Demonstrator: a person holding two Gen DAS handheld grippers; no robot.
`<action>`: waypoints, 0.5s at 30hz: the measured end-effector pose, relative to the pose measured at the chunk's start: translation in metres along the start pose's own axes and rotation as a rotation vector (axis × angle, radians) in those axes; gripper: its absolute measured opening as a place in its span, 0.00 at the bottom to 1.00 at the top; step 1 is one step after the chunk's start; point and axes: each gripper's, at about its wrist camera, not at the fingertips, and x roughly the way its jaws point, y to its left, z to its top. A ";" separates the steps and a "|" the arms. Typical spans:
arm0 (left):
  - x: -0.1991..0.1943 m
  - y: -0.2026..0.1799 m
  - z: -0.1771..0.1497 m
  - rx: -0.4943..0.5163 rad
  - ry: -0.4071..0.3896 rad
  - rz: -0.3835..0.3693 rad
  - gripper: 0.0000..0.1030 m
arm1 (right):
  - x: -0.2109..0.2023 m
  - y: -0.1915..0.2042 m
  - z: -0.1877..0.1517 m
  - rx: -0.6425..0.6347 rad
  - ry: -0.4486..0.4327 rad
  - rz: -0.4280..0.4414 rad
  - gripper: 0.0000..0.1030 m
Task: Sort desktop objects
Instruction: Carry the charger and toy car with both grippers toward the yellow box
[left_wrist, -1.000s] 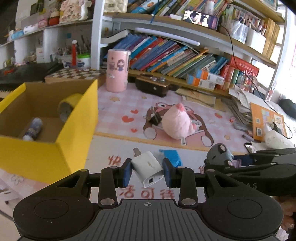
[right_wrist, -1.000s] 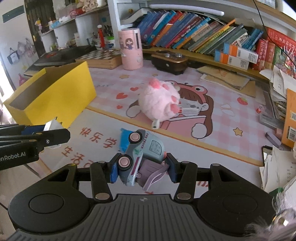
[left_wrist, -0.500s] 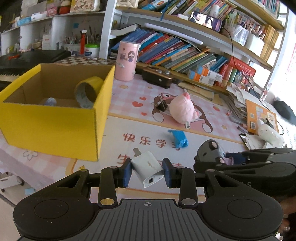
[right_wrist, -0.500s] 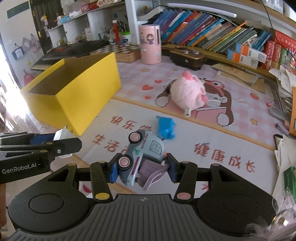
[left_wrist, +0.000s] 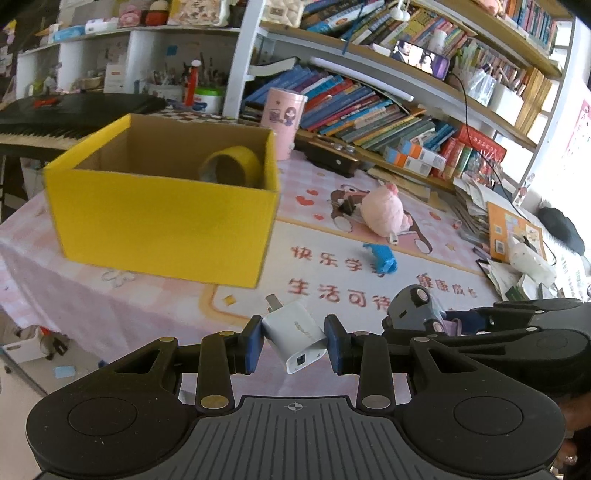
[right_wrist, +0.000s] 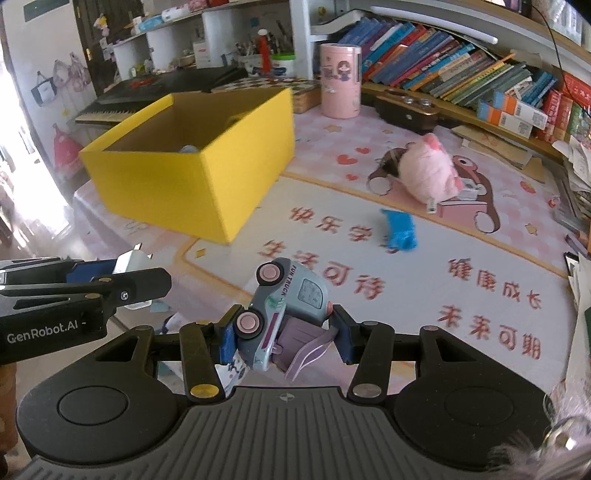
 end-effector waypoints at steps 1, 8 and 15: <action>-0.004 0.004 -0.002 -0.002 -0.001 0.000 0.33 | -0.001 0.007 -0.001 -0.003 0.001 0.000 0.46; -0.033 0.036 -0.013 -0.027 -0.014 0.016 0.33 | -0.006 0.053 -0.012 -0.025 0.012 0.014 0.46; -0.059 0.060 -0.022 -0.014 -0.026 0.014 0.33 | -0.011 0.090 -0.023 -0.018 0.005 0.019 0.46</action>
